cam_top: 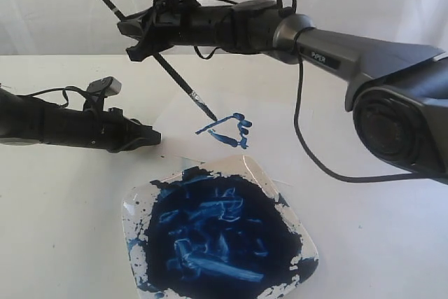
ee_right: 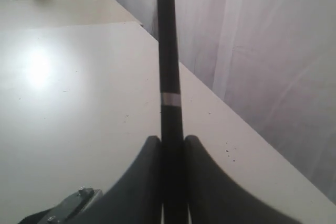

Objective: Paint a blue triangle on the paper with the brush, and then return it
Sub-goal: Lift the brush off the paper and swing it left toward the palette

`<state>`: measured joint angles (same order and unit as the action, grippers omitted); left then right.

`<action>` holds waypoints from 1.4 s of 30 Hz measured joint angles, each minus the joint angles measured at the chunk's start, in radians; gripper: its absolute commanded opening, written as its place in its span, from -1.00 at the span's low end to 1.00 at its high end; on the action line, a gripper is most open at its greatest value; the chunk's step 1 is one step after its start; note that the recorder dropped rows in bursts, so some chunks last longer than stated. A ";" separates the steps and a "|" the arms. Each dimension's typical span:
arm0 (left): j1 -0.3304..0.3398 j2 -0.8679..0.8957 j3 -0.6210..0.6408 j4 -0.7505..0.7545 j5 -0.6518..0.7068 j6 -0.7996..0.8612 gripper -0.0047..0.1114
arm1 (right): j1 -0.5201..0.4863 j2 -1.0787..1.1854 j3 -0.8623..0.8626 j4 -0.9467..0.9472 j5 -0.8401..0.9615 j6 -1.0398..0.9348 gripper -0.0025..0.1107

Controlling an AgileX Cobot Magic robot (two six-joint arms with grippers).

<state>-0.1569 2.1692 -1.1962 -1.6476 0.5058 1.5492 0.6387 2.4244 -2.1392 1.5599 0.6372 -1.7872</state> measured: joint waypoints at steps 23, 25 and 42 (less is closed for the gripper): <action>0.000 0.000 0.000 0.000 0.000 0.000 -0.92 | -0.145 -0.120 -0.001 -0.212 0.559 0.703 -0.96; 0.000 0.000 0.000 0.000 0.000 0.000 -0.92 | -0.145 -0.120 -0.001 -0.212 0.572 0.709 -0.96; 0.000 0.000 0.000 0.000 0.000 0.000 -0.92 | -0.145 -0.121 -0.001 -0.215 0.576 1.056 -0.96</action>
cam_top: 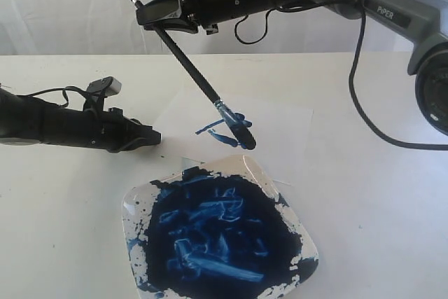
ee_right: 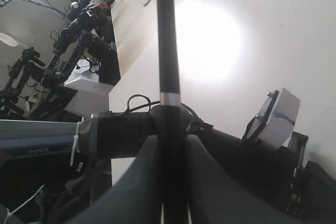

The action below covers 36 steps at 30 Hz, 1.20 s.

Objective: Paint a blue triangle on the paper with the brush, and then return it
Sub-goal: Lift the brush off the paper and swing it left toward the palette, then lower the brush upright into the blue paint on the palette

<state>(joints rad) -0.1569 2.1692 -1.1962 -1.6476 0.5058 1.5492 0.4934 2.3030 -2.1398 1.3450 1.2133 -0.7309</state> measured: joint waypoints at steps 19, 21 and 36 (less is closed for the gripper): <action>0.000 0.000 0.000 0.000 0.000 0.000 -0.92 | 0.062 0.000 0.000 0.001 -0.074 0.062 -0.96; 0.000 0.000 0.000 0.000 0.000 0.000 -0.92 | 0.074 0.000 0.000 0.001 -0.087 0.051 -0.96; 0.000 0.000 0.000 0.000 0.000 0.000 -0.92 | 0.138 -0.003 0.051 0.005 -0.370 0.029 -0.96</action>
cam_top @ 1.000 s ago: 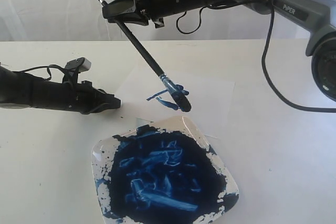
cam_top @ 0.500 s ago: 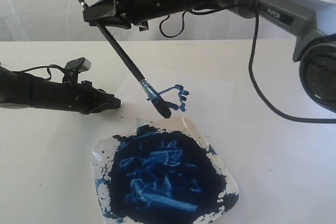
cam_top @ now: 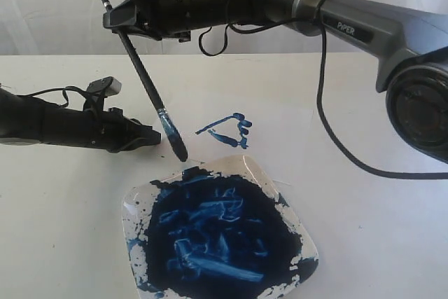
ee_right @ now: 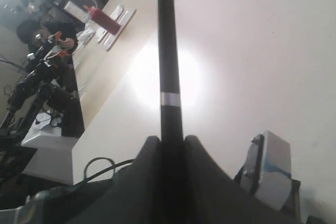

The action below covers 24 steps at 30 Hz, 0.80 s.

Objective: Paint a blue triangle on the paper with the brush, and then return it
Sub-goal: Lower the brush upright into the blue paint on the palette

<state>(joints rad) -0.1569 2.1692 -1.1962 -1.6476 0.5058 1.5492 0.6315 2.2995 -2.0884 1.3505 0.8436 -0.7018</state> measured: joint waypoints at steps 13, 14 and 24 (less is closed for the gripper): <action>0.000 0.000 0.000 0.000 0.000 0.000 -0.92 | 0.018 0.000 0.160 0.213 -0.091 -0.199 -0.96; 0.000 0.000 0.000 0.000 0.000 0.000 -0.92 | 0.018 0.000 0.170 0.216 -0.099 -0.207 -0.96; 0.000 0.000 0.000 0.000 0.000 0.000 -0.92 | -0.006 0.000 0.253 0.363 -0.108 -0.293 -0.96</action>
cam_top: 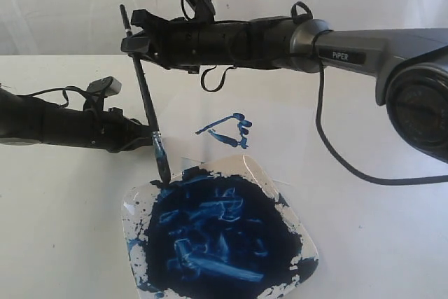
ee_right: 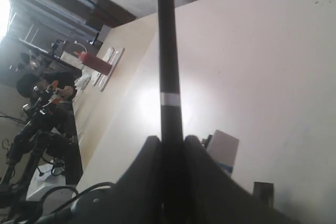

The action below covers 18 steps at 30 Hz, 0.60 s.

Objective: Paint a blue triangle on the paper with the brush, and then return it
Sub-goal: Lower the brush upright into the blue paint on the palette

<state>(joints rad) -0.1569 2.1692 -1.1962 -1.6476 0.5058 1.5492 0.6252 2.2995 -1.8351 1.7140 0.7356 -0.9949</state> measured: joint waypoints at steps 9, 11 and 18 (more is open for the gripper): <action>0.000 0.000 0.000 0.000 0.000 0.000 -0.92 | -0.067 -0.073 0.157 0.016 -0.057 -0.062 -0.96; 0.000 0.000 0.000 0.000 0.000 0.000 -0.92 | -0.074 -0.101 0.202 0.020 -0.086 -0.078 -0.96; 0.000 0.000 0.000 0.000 0.000 0.000 -0.92 | -0.097 -0.195 0.360 0.027 -0.179 -0.126 -0.96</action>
<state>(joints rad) -0.1569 2.1692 -1.1962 -1.6476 0.5058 1.5492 0.5286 2.1046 -1.4752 1.7410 0.5561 -1.1210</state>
